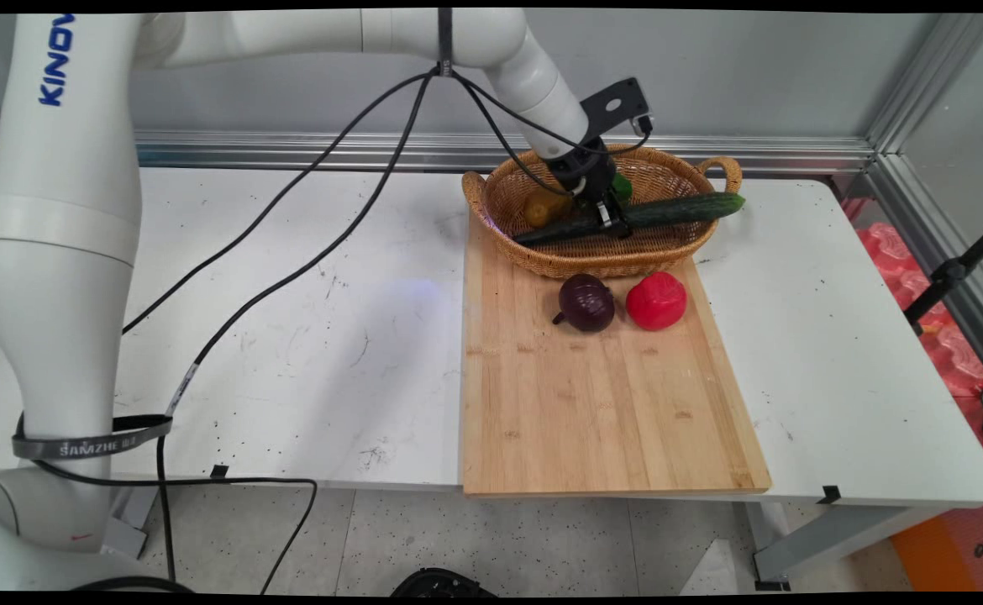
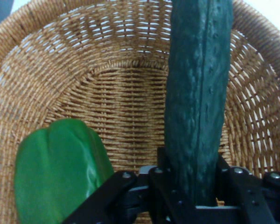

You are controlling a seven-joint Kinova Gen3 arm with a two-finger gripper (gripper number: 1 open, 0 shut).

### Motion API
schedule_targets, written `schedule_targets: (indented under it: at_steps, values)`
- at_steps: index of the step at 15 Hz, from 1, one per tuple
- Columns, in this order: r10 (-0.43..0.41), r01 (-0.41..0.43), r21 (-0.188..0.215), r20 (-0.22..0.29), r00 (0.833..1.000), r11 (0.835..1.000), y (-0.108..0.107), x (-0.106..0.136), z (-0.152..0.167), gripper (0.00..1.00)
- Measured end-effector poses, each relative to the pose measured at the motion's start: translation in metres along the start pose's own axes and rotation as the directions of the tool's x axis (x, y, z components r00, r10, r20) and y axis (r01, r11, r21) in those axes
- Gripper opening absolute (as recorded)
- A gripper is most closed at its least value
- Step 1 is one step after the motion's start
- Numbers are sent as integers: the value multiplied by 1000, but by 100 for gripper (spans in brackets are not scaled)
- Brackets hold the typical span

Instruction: Place the picked object on the cutting board

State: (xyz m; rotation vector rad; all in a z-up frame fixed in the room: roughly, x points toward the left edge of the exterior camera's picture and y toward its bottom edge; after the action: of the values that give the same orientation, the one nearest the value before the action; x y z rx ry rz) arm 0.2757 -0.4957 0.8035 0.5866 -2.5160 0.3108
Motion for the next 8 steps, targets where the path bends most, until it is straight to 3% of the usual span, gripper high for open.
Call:
schedule_targets:
  at_steps: [8]
  values:
    - [45,-44,13,-48,998,999,10,22,-62,0]
